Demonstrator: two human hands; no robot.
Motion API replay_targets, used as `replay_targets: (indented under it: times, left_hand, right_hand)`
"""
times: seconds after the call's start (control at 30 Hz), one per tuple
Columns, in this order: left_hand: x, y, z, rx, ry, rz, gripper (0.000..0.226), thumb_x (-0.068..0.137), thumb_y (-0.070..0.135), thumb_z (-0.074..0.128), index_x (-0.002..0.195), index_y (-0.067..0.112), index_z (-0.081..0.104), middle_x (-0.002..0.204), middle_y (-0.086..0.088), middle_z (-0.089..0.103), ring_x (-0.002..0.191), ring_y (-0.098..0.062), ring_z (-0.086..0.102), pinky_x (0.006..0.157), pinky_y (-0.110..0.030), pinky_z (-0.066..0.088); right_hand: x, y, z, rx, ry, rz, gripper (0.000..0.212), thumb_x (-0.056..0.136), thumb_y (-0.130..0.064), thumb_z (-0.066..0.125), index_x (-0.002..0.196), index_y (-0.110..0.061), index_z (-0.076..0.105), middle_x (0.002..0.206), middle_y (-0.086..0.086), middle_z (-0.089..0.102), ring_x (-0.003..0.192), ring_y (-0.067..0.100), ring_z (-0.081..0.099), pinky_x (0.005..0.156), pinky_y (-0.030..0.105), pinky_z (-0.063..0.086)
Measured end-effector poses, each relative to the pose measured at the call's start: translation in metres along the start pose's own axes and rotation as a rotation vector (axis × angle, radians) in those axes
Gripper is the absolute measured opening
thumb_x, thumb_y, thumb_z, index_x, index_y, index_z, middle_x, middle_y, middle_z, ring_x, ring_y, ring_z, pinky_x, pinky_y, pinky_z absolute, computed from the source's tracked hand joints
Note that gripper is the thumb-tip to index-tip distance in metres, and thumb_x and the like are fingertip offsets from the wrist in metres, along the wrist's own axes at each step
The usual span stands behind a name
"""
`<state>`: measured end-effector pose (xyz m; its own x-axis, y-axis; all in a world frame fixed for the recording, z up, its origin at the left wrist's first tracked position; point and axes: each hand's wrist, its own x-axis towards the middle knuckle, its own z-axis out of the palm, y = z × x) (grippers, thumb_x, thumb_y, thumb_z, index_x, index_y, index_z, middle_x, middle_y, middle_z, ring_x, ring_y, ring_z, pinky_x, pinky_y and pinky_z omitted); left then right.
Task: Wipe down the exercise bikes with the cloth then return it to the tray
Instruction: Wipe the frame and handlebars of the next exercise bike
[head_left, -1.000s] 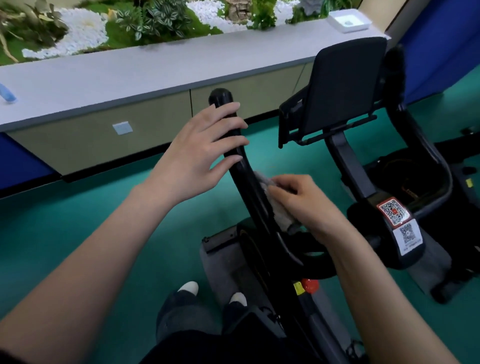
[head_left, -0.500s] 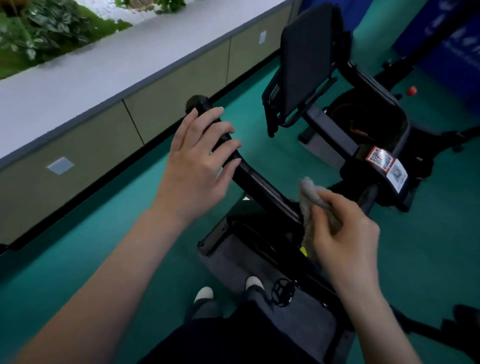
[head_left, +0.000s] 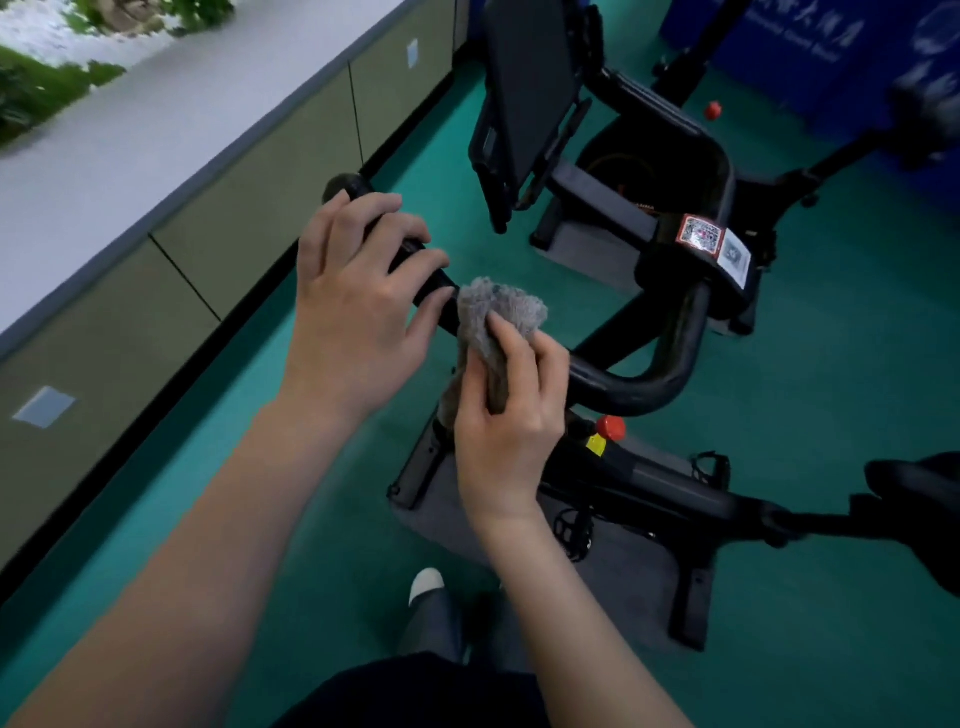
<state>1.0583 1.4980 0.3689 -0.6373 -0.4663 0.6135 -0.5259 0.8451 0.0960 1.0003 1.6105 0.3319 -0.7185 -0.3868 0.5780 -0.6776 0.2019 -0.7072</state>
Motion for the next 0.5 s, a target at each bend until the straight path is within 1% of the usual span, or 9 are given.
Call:
replay_targets:
  times: [0.03, 0.07, 0.2, 0.3, 0.37, 0.4, 0.47, 0.5]
  left_hand:
    - [0.000, -0.001, 0.000, 0.002, 0.001, 0.004, 0.026, 0.092, 0.034, 0.055, 0.103, 0.014, 0.067, 0.112, -0.002, 0.061, 0.125, -0.025, 0.041, 0.113, -0.036, 0.014]
    - [0.000, -0.001, 0.001, 0.001, 0.006, 0.008, 0.026, 0.092, 0.034, 0.055, 0.103, 0.014, 0.067, 0.112, -0.002, 0.061, 0.125, -0.025, 0.041, 0.113, -0.036, 0.014]
    - [-0.001, -0.002, 0.003, -0.011, 0.027, 0.011, 0.026, 0.093, 0.034, 0.054, 0.103, 0.014, 0.067, 0.112, -0.002, 0.061, 0.125, -0.024, 0.040, 0.114, -0.034, 0.010]
    - [-0.001, -0.003, 0.003, -0.010, 0.038, 0.010, 0.026, 0.093, 0.034, 0.053, 0.102, 0.014, 0.067, 0.111, -0.002, 0.061, 0.125, -0.024, 0.040, 0.114, -0.032, 0.009]
    - [-0.001, -0.003, 0.003, -0.010, 0.044, 0.007, 0.026, 0.093, 0.034, 0.053, 0.102, 0.014, 0.067, 0.111, -0.002, 0.061, 0.125, -0.024, 0.040, 0.114, -0.033, 0.010]
    - [-0.001, -0.002, 0.003, -0.012, 0.043, 0.007, 0.026, 0.093, 0.034, 0.053, 0.102, 0.014, 0.067, 0.111, -0.003, 0.061, 0.125, -0.024, 0.040, 0.114, -0.034, 0.010]
    - [-0.001, -0.002, 0.003, -0.011, 0.043, 0.011, 0.027, 0.094, 0.034, 0.053, 0.103, 0.013, 0.067, 0.111, -0.003, 0.061, 0.125, -0.025, 0.040, 0.115, -0.034, 0.009]
    - [-0.001, -0.002, 0.004, -0.006, 0.043, 0.014, 0.027, 0.094, 0.034, 0.053, 0.103, 0.013, 0.067, 0.111, -0.003, 0.061, 0.124, -0.025, 0.040, 0.115, -0.034, 0.009]
  right_hand:
    - [0.000, 0.004, -0.002, -0.017, 0.015, -0.011, 0.026, 0.080, 0.011, 0.067, 0.105, 0.005, 0.068, 0.095, 0.021, 0.059, 0.085, 0.031, 0.062, 0.079, 0.038, 0.055]
    - [0.000, 0.008, -0.006, -0.033, 0.040, -0.013, 0.025, 0.080, 0.011, 0.066, 0.105, 0.005, 0.068, 0.094, 0.021, 0.059, 0.085, 0.030, 0.062, 0.079, 0.036, 0.054]
    - [-0.002, 0.030, -0.035, -0.099, 0.160, 0.065, 0.023, 0.081, 0.009, 0.067, 0.103, 0.004, 0.068, 0.096, 0.020, 0.060, 0.089, 0.018, 0.058, 0.085, 0.013, 0.045]
    - [-0.001, 0.044, -0.058, -0.144, 0.235, 0.141, 0.020, 0.082, 0.006, 0.067, 0.102, 0.006, 0.068, 0.096, 0.022, 0.060, 0.090, 0.014, 0.056, 0.085, 0.007, 0.042]
    - [0.000, 0.047, -0.065, -0.136, 0.273, 0.157, 0.020, 0.082, 0.006, 0.067, 0.102, 0.007, 0.067, 0.095, 0.022, 0.060, 0.090, 0.008, 0.054, 0.085, 0.005, 0.041]
    - [0.001, 0.046, -0.065, -0.123, 0.274, 0.143, 0.020, 0.082, 0.006, 0.067, 0.102, 0.007, 0.066, 0.096, 0.022, 0.060, 0.090, 0.008, 0.054, 0.085, 0.007, 0.042]
    - [0.001, 0.042, -0.060, -0.093, 0.230, 0.093, 0.020, 0.082, 0.006, 0.068, 0.102, 0.006, 0.067, 0.096, 0.021, 0.060, 0.091, 0.011, 0.055, 0.084, 0.013, 0.046]
    - [0.001, 0.042, -0.058, -0.085, 0.195, 0.077, 0.021, 0.081, 0.007, 0.068, 0.103, 0.005, 0.067, 0.097, 0.020, 0.060, 0.092, 0.010, 0.055, 0.084, 0.013, 0.046]
